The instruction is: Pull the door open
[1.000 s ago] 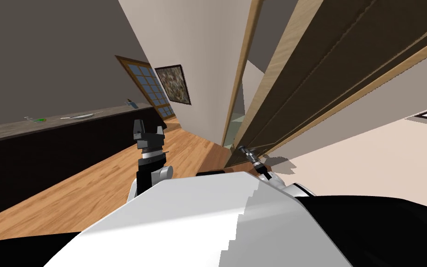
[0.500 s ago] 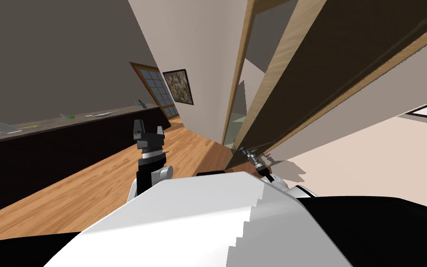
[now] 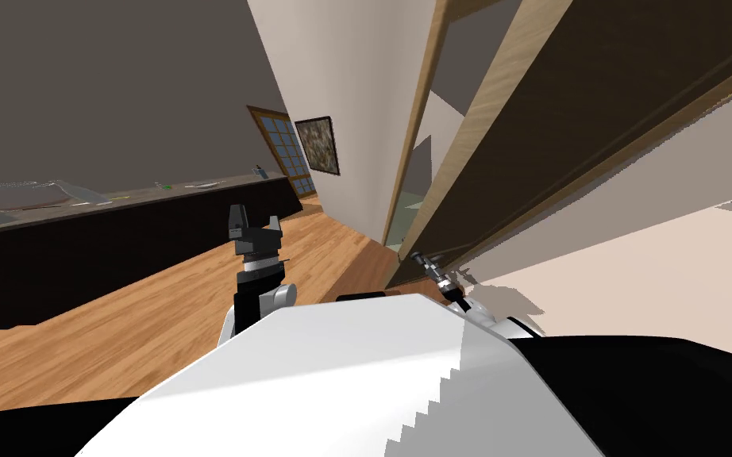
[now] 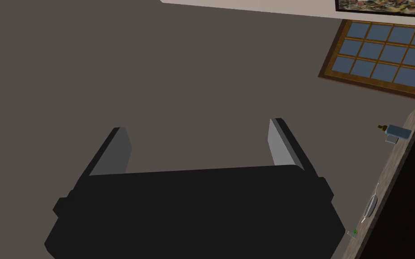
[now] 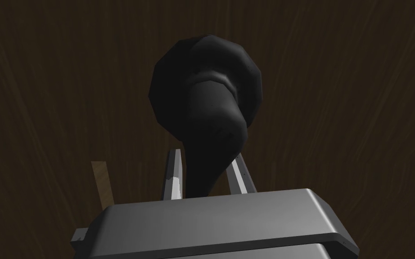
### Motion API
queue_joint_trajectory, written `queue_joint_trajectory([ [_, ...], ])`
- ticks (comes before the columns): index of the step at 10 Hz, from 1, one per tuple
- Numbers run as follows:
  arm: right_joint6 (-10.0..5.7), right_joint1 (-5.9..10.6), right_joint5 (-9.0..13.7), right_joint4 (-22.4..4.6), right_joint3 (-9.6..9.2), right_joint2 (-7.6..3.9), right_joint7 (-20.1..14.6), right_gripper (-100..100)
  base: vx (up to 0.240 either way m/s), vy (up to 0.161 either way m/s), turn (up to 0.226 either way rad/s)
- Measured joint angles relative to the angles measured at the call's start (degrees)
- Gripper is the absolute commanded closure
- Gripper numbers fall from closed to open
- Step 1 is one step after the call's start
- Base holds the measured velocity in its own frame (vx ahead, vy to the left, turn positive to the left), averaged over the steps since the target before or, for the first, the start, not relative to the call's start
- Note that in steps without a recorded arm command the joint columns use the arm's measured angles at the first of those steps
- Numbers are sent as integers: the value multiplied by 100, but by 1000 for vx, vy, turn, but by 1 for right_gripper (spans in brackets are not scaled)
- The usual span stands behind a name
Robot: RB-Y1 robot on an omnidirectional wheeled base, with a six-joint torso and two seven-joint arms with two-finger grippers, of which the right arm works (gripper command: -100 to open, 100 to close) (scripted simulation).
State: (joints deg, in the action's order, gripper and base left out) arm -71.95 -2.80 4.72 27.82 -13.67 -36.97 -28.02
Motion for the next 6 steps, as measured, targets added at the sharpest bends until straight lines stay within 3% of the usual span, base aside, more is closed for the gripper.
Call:
queue_joint_trajectory([
  [3,-92,22,-12,-118,-30,19,-9,100,-196,-116,183],
  [6,-110,-7,-3,-85,-31,-4,-12,100,-189,-77,146],
])
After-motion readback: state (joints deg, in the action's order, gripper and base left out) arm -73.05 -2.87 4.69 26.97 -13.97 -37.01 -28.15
